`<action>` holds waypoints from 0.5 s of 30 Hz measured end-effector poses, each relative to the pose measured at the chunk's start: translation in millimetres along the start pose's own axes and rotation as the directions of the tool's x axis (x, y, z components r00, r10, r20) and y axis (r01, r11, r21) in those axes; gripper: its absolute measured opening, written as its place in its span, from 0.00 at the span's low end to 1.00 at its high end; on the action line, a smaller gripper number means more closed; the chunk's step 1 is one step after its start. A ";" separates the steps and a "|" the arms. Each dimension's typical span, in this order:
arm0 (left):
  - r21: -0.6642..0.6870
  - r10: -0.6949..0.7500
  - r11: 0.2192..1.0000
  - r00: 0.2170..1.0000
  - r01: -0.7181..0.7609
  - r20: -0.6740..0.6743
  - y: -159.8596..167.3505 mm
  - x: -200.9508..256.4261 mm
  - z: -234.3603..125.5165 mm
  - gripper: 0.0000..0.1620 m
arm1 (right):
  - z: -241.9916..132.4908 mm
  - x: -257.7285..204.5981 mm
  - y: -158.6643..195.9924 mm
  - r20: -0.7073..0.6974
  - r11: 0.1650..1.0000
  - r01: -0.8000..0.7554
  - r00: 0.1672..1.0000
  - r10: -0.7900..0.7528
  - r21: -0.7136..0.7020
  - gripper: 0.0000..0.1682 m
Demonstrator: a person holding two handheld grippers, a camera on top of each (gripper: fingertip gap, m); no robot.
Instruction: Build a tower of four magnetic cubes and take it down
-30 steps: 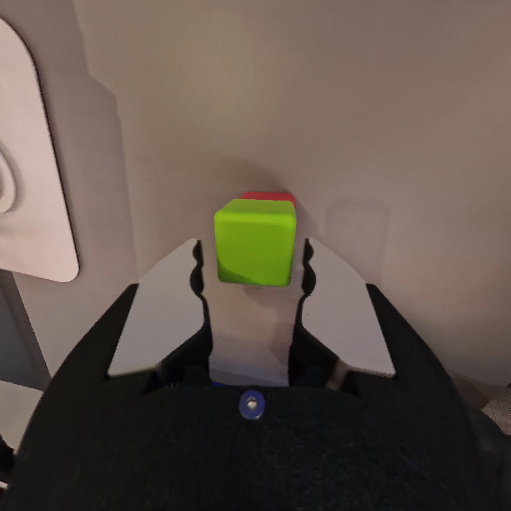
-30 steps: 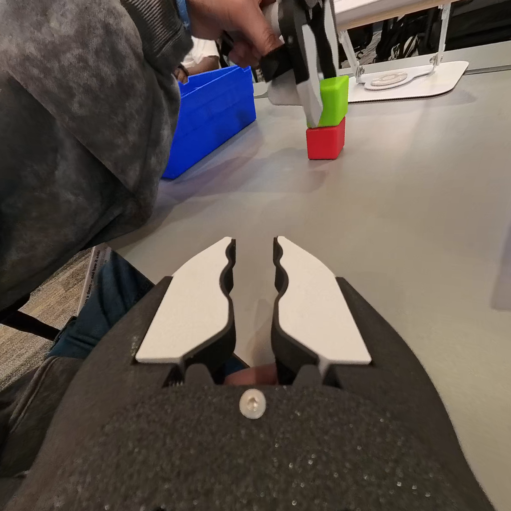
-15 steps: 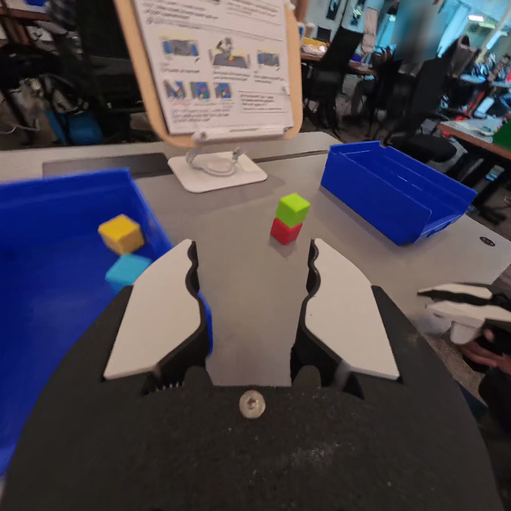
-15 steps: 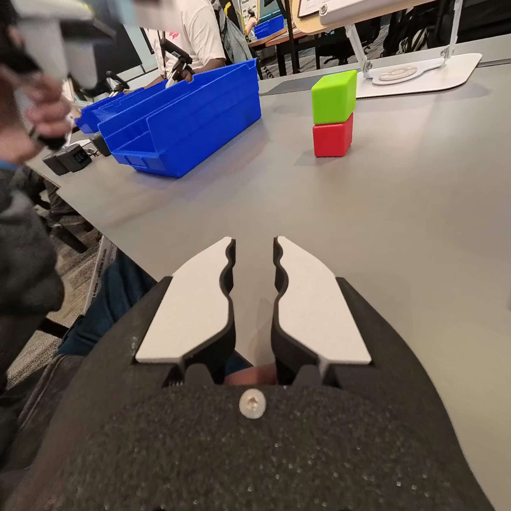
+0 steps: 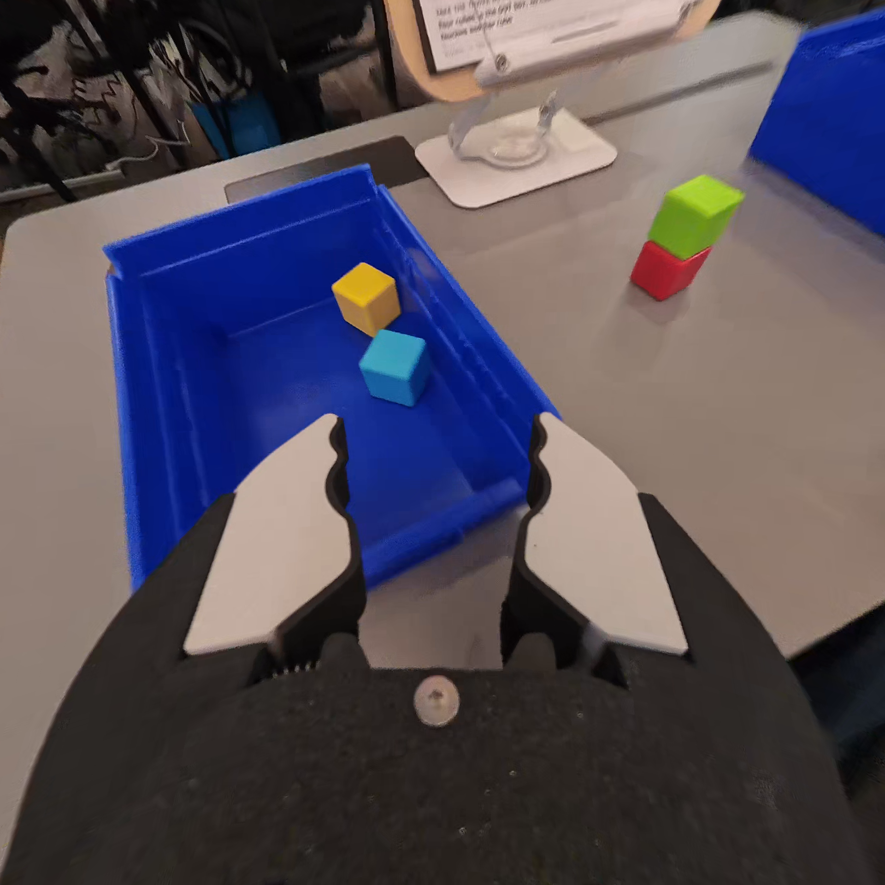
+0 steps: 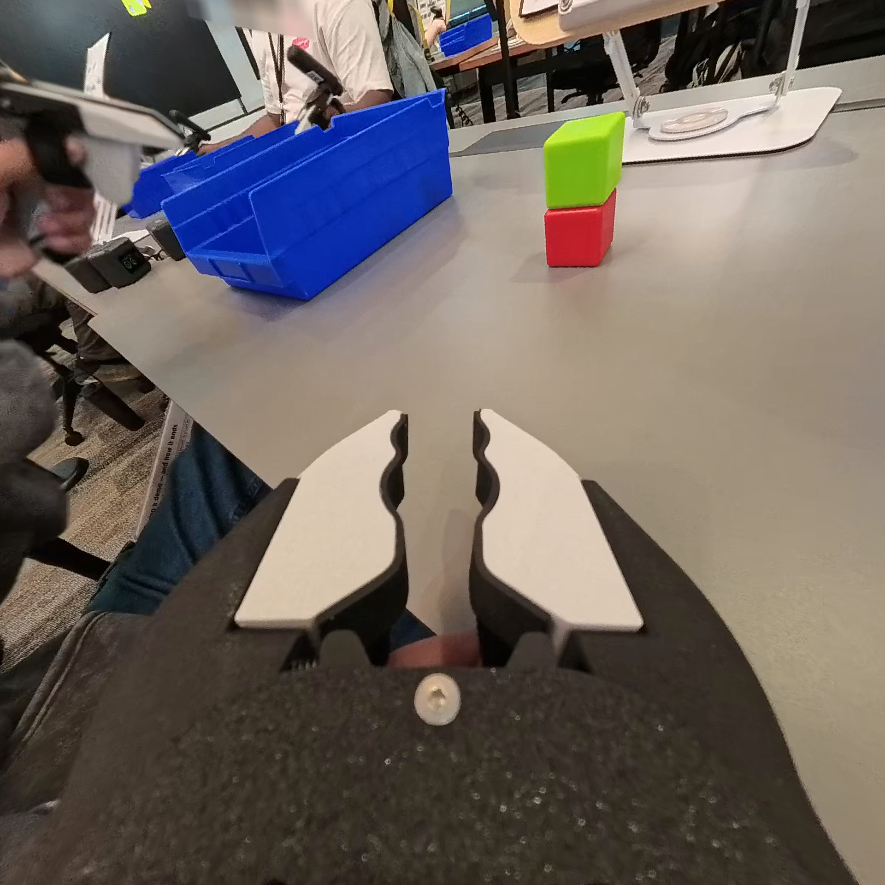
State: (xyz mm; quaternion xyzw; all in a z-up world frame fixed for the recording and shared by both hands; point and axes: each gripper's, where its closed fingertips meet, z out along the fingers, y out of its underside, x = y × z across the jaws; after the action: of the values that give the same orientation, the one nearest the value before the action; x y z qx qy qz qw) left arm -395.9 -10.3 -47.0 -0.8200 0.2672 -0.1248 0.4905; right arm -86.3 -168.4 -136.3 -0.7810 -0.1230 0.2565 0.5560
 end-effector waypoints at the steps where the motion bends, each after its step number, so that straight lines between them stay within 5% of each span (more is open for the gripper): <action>1: -0.053 0.038 0.998 0.999 -0.038 0.002 -4.9 -8.5 13.1 0.45 | -0.1 0.1 0.1 0.001 1.000 -0.001 1.000 0.001 0.000 0.15; 4: -0.225 0.188 0.958 0.982 -0.178 0.025 -8.6 -40.0 59.8 0.41 | -0.6 0.3 -0.1 0.001 1.000 -0.002 1.000 0.002 0.001 0.15; 8: -0.357 0.226 0.898 0.966 -0.258 -0.129 -1.9 -42.3 117.4 0.39 | -2.2 3.4 -1.5 -0.012 1.000 0.005 1.000 -0.005 0.005 0.15; 15: -0.585 0.213 0.750 0.950 -0.309 -0.229 40.1 -42.5 157.2 0.40 | -1.9 2.9 -1.4 -0.003 1.000 0.001 1.000 0.000 0.005 0.15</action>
State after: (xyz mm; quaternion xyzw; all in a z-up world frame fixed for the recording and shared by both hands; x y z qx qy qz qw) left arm -370.3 114.4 -156.1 -0.8773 0.4408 -0.0214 0.1887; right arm -82.7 -168.1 -135.3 -0.7798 -0.1218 0.2556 0.5583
